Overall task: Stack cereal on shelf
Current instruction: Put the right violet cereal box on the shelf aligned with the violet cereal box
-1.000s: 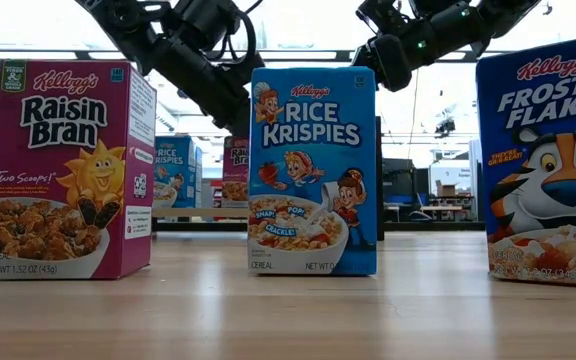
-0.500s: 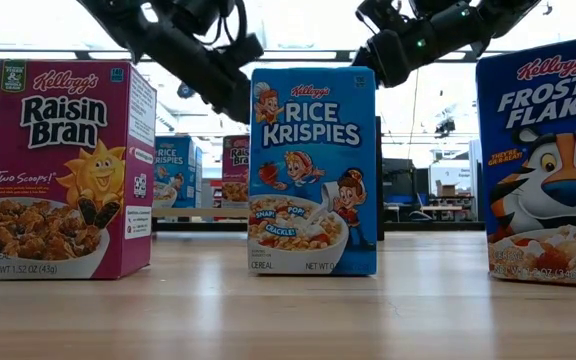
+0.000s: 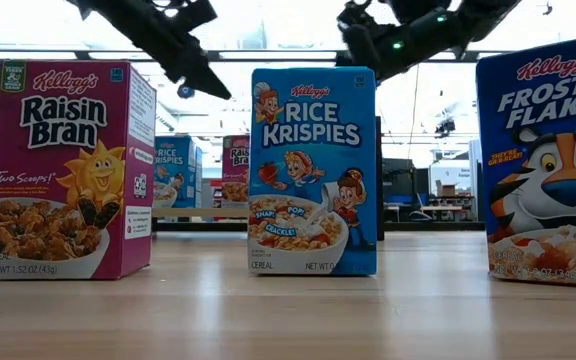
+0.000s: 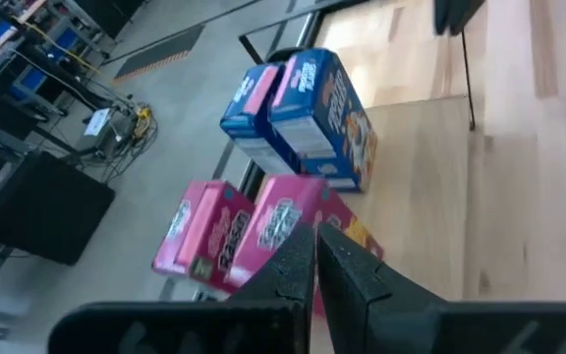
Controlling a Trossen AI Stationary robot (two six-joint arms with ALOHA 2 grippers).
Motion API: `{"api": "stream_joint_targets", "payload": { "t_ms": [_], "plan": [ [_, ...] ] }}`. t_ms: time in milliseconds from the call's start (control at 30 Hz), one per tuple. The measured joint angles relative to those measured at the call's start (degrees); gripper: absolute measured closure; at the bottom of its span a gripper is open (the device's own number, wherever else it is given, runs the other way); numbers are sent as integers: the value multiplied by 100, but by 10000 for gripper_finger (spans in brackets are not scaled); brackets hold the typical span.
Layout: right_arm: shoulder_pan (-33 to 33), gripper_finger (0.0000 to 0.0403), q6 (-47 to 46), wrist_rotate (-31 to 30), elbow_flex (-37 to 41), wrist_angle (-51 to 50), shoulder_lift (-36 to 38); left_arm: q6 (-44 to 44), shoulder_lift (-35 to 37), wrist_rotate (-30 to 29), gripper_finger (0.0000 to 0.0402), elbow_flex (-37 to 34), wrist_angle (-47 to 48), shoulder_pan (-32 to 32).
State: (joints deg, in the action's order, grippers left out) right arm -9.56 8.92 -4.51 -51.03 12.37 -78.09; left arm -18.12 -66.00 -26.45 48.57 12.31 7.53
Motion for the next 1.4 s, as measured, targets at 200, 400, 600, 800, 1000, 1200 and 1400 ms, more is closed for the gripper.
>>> {"api": "stream_joint_targets", "payload": {
  "t_ms": [200, 400, 600, 800, 1000, 1200, 1400],
  "plan": [
    [-2, 394, 10, -1, -802, -4, -794, -221, 388, 6, 401, -232, 295, 9],
    [-49, 394, 156, 1, -1648, -573, -1481, -392, 569, 12, 401, -570, 276, 24],
    [-141, 394, 245, -5, -2312, -1152, -2007, -504, 619, 15, 401, -647, 270, 24],
    [-247, 394, 261, -6, -2504, -1337, -2157, -509, 654, 15, 401, -692, 223, 24],
    [-359, 394, 261, -9, -2504, -1341, -2117, -480, 648, 15, 401, -714, 199, 24],
    [-475, 394, 293, -8, -2480, -1366, -2126, -478, 647, 13, 401, -716, 165, 24],
    [-545, 394, 374, -9, -2476, -1362, -2128, -443, 647, 12, 401, -716, 163, 24]
  ]
}}
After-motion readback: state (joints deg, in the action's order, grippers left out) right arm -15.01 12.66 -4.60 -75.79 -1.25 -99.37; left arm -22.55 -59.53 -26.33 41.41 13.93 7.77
